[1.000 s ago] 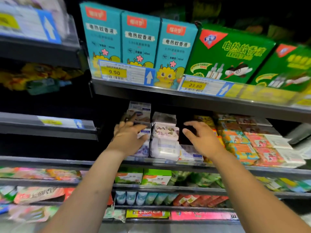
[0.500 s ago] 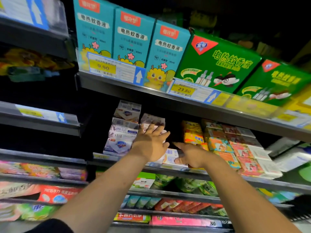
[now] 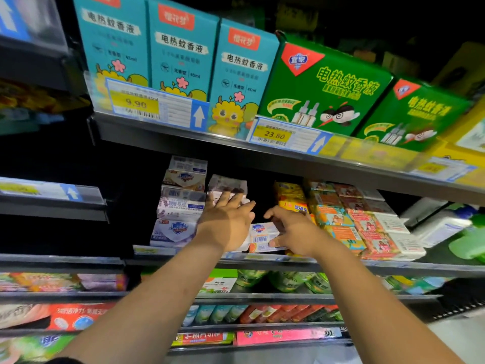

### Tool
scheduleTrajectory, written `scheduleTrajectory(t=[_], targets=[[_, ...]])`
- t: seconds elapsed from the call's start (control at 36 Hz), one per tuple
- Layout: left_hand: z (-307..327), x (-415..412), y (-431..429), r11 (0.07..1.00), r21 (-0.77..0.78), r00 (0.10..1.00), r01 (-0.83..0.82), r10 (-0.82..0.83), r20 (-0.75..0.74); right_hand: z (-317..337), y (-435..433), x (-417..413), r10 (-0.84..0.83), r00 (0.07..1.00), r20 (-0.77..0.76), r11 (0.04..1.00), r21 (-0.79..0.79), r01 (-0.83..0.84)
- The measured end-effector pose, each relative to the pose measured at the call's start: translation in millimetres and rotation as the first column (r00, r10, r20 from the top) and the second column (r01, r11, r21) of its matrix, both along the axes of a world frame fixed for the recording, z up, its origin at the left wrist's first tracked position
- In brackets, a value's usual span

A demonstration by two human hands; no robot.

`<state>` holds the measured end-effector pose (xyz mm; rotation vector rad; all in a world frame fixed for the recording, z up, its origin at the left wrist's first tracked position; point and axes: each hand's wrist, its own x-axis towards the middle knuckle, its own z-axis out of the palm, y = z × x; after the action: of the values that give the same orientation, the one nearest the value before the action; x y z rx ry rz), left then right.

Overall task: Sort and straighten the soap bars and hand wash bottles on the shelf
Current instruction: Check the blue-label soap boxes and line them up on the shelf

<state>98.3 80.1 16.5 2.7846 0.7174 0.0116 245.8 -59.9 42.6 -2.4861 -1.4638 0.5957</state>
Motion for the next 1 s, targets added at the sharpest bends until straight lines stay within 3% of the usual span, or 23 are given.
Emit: scheduleTrajectory(t=[0.11,0.28,0.42,0.53,0.75,0.83,0.89,1.0], targets=[[1.0,0.1,0.8,1.000,0.016,1.000,0.004,-0.004,0.023,3.3,-17.8,-4.5,-0.119,0.953,-0.277,0.932,0.299,0.203],[-3.2,3.1,2.3,0.999,-0.018,0.999,-0.031,0.032,0.024,7.9,-50.7,-22.2,-0.251,0.825,-0.506,0.655,0.539,0.529],[-2.3,1.9,-2.8,0.999,0.022,1.000,-0.031,0.031,-0.002,4.8,-68.3,-37.7,-0.217,0.635,-0.741,0.407,0.523,0.749],[-3.6,1.9,-1.7,0.999,0.046,1.000,-0.019,0.019,0.005,-4.6,-75.0,-39.7,-0.145,0.458,-0.877,0.292,0.404,0.867],[1.0,-2.6,-11.7,0.966,0.253,0.980,-0.053,0.001,0.199,-12.5,-81.3,-47.5,-0.079,0.316,-0.945,0.285,0.282,0.916],[11.9,-8.3,-23.5,0.997,0.079,0.962,-0.014,-0.008,0.271,-13.3,-82.8,-49.5,-0.069,0.252,-0.965,0.330,0.216,0.919],[13.8,-17.8,-32.0,0.992,-0.067,0.950,0.108,-0.083,0.301,-8.3,-83.9,-52.1,-0.047,0.202,-0.978,0.377,0.170,0.910],[7.3,-34.7,-60.8,0.907,0.010,0.767,0.421,-0.362,0.531,0.1,-84.5,-57.3,-0.038,0.179,-0.983,0.481,0.139,0.866]])
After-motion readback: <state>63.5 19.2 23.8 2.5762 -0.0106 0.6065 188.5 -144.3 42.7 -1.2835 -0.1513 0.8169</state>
